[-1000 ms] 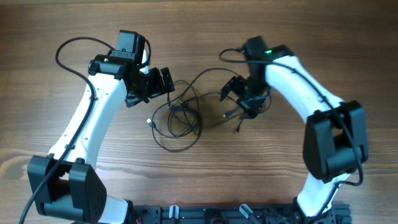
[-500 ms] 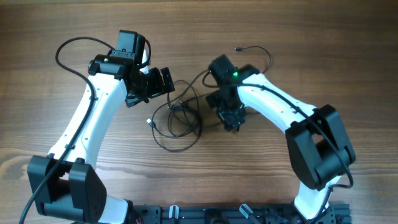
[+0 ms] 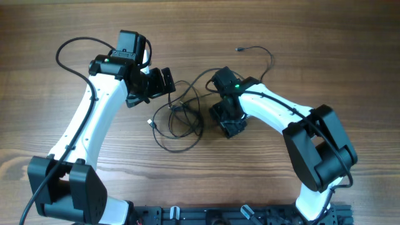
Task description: Untangle cables
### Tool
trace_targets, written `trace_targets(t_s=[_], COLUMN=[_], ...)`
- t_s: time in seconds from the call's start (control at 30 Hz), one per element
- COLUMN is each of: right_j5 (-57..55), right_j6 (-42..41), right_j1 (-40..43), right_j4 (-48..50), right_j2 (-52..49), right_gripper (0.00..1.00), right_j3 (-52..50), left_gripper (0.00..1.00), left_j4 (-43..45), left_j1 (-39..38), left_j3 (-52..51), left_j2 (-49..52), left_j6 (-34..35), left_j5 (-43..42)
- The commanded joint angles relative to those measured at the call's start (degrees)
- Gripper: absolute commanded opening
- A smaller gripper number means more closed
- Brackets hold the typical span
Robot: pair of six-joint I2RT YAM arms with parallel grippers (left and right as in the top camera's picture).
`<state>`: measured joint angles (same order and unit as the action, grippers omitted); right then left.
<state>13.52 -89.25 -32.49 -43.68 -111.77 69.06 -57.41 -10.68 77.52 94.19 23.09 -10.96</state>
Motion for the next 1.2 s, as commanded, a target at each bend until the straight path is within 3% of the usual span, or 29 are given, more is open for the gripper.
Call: trace_targets(t_s=[0.0,0.27,0.37,0.4,0.57,0.77,0.87,1.0,1.17], right_j5=[-7.6,-14.8,-14.5,-14.3,-15.0,-15.2,-16.5,-17.7,-26.5], right_j6=[1.5,2.3,4.1,5.4,12.9,48.0,55.3,72.2,79.3], right_j1=[-2.4,-5.2,-5.3,-5.3,-4.8,-2.2,-2.0,-2.0,-2.0], right_j4=[2.9,3.7,3.8,3.8,3.9,4.0,4.5,10.0,19.4], right_j2=[-0.4,-0.4,-0.4,-0.4,0.1,7.5,10.8,15.1,20.1], right_gripper=[0.56,0.30,0.06,0.04,0.04,0.04,0.04,0.04,0.04], right_j3=[-1.3,-1.3,-1.3,-1.3,0.1,12.8,18.9,28.0,28.7], left_gripper=[1.00,1.00,1.00,1.00,1.00,1.00,1.00,1.00,1.00], left_j4=[0.0,0.0,0.0,0.0,0.0,0.0,0.0,0.0,0.0], left_j1=[-0.1,-0.1,-0.1,-0.1,-0.1,-0.1,-0.1,-0.1,-0.1], left_j3=[0.0,0.0,0.0,0.0,0.0,0.0,0.0,0.0,0.0], left_j2=[0.1,0.1,0.1,0.1,0.1,0.1,0.1,0.1,0.1], left_j6=[-0.1,-0.1,-0.1,-0.1,-0.1,-0.1,-0.1,-0.1,-0.1], left_j5=[0.5,0.5,0.5,0.5,0.5,0.5,0.5,0.5,0.5])
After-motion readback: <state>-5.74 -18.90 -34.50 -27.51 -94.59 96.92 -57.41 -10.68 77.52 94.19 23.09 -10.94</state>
